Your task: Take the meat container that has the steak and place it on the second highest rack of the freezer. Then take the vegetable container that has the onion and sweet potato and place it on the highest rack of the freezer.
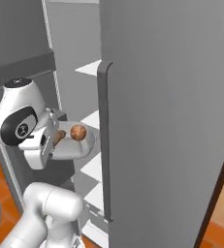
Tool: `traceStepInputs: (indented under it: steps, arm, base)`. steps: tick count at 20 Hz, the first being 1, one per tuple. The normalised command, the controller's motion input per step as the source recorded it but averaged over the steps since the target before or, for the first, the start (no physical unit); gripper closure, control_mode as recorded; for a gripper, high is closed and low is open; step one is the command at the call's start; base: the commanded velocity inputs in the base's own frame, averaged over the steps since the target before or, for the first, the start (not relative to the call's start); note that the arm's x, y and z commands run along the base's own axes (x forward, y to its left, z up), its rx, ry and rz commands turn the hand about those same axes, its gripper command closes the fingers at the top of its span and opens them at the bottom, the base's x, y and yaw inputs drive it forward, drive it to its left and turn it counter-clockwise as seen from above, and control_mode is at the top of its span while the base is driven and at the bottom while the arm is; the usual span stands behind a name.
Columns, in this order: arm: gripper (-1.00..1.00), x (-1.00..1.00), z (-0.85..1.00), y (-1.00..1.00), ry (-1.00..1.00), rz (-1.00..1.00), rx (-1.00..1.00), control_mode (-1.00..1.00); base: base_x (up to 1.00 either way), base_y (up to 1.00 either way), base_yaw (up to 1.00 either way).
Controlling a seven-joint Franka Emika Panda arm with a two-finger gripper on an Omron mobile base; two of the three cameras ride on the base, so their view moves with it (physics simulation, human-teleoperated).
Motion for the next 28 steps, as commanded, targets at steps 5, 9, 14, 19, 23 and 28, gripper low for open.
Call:
traceStepInputs:
  steps: [5,9,14,19,23,28]
  arm:
    - [1.00,0.00,0.00,0.00,0.00,0.00,0.00,1.00]
    - [1.00,0.00,0.00,0.00,0.00,0.00,0.00,1.00]
    - [1.00,0.00,0.00,0.00,0.00,0.00,0.00,1.00]
    - [1.00,0.00,0.00,0.00,0.00,0.00,0.00,1.00]
    - [1.00,-0.01,0.07,0.00,-0.08,-0.01,0.00,-1.00]
    - [1.00,0.00,0.59,0.23,-0.33,0.00,0.00,-1.00]
  base:
    - [0.42,0.09,0.02]
    - [0.36,0.46,0.00]
    - [0.08,0.42,0.00]
    - [0.00,0.10,0.00]
    - [0.00,0.00,0.00]
    - [0.00,0.00,0.00]
